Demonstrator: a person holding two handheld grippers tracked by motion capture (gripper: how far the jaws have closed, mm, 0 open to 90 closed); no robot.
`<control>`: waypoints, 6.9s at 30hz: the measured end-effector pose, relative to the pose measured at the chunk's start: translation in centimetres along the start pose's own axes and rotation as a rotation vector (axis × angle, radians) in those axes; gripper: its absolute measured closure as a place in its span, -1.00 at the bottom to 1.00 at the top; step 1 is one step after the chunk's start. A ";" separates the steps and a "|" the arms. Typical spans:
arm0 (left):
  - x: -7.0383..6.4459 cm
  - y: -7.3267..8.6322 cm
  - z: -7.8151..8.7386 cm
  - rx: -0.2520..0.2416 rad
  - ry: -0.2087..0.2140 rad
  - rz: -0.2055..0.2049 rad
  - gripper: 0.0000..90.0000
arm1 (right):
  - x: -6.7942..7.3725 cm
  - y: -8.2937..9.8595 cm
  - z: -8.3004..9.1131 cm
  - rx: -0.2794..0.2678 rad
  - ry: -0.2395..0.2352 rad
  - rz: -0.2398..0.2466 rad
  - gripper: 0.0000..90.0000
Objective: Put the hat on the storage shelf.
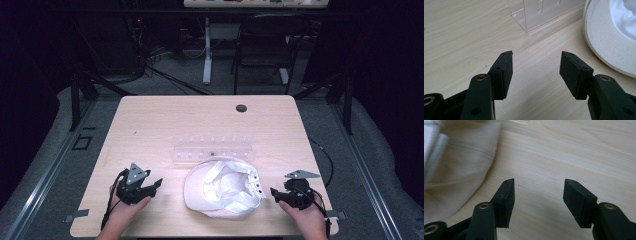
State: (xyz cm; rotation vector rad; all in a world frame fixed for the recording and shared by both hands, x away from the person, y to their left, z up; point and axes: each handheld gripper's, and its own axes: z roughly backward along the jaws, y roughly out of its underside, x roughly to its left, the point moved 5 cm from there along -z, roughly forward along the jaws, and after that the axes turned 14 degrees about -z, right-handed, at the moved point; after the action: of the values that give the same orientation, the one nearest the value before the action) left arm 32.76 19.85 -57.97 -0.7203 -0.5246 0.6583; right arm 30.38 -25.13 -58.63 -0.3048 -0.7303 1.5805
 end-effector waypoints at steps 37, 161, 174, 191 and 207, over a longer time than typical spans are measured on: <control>-0.8 0.1 -1.1 0.013 0.054 0.026 -0.12 | 4.7 -7.1 3.2 0.294 -0.232 -0.118 -0.03; -0.8 0.3 -1.4 0.014 0.052 0.040 -0.13 | 8.5 -9.9 4.2 0.484 -0.481 -0.402 0.82; -0.8 0.3 -1.3 0.011 0.054 0.043 -0.13 | 9.0 -10.6 4.9 0.473 -0.534 -0.418 0.82; -0.5 -0.1 -0.5 -0.045 0.030 0.084 -0.03 | 8.9 -11.4 5.5 0.462 -0.570 -0.432 0.82; -0.7 0.0 -0.8 -0.040 0.089 0.123 0.02 | 9.6 -12.4 6.6 0.436 -0.609 -0.436 0.82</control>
State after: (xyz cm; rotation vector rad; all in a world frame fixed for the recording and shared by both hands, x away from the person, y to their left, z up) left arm 32.79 18.99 -58.62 -0.8205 -0.4152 0.7288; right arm 34.74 -17.77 -43.92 0.6444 -0.8139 1.3602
